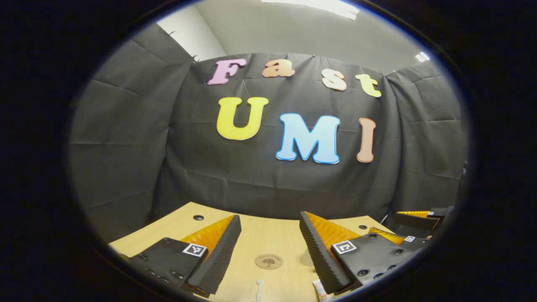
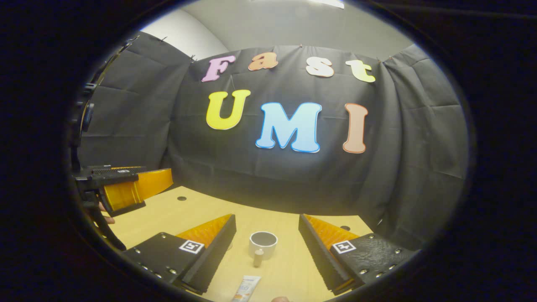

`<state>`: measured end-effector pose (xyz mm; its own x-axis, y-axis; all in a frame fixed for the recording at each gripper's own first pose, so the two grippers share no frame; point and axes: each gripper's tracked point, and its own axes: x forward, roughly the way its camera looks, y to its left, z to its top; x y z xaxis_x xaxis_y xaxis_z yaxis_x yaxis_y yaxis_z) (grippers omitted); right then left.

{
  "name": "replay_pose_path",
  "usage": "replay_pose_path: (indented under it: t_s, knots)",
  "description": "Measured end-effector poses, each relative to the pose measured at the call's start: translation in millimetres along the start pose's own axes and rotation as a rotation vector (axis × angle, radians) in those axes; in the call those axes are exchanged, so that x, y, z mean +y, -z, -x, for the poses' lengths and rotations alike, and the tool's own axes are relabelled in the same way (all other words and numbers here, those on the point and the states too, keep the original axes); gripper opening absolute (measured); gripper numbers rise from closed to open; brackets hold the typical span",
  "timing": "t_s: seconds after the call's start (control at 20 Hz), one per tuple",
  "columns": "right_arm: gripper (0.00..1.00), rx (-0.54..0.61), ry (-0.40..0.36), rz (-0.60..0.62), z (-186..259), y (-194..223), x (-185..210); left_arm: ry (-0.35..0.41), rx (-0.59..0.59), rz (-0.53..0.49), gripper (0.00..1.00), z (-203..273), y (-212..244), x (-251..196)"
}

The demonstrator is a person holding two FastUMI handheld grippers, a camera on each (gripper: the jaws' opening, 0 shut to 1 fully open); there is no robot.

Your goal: Put the toothbrush and toothpaste on the desktop into the cup, then pick up the cup and place it on the coaster on the desktop.

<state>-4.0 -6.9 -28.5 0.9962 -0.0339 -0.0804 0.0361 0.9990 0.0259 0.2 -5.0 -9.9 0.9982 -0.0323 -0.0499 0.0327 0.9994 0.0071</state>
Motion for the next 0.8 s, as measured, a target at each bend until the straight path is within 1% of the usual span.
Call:
replay_pose_path:
  t_s: [0.25,0.3,0.35,0.4,0.6,0.7,0.8]
  knots:
    - [0.95,0.041,-0.001,-0.015,-0.5,8.3,-2.4,0.013,0.023,-0.002,0.93,0.1,5.2,-2.1]
    - [0.95,0.046,0.000,-0.015,-0.3,8.8,-2.2,0.016,0.026,-0.001,0.91,0.2,6.0,-3.7]
    - [0.95,0.055,0.000,-0.015,-1.0,11.3,-2.6,0.021,0.030,-0.002,0.91,-0.6,6.5,-5.0]
    - [0.95,0.075,-0.004,-0.017,-2.3,16.4,-2.1,0.022,0.035,-0.006,0.93,-0.1,7.5,-4.5]
    - [0.95,0.165,-0.032,-0.045,-5.6,37.5,4.7,0.037,0.075,-0.045,0.91,0.8,18.0,-2.9]
    - [0.95,0.228,-0.046,-0.077,-8.8,52.4,10.1,0.050,0.121,-0.045,0.93,5.2,27.9,-2.5]
    - [0.95,0.314,-0.051,-0.110,-10.4,71.6,13.7,0.052,0.204,-0.026,0.93,13.6,42.5,-5.2]
